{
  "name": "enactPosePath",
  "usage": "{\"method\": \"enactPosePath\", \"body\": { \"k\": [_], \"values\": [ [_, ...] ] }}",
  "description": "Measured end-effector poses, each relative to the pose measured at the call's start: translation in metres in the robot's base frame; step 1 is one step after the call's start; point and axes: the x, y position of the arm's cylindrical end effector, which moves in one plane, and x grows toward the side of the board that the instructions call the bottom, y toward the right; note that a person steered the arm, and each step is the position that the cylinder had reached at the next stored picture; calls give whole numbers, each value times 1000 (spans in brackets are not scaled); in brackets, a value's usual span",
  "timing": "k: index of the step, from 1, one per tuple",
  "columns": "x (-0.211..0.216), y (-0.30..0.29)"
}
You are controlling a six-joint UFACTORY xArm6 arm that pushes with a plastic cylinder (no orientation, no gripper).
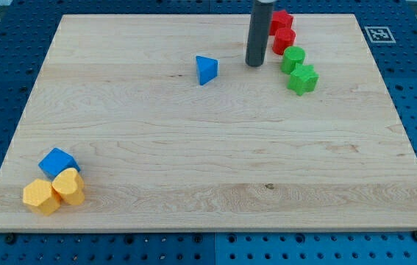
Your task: Slide the blue triangle towards the down
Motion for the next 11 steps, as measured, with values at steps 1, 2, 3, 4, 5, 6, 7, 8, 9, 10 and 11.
{"method": "enactPosePath", "body": {
  "k": [1,2,3,4,5,6,7,8,9,10,11],
  "values": [
    [16,-25],
    [39,-73],
    [39,-98],
    [28,-103],
    [15,-103],
    [17,-110],
    [17,-131],
    [36,-134],
    [63,-134],
    [79,-135],
    [106,-135]
  ]
}}
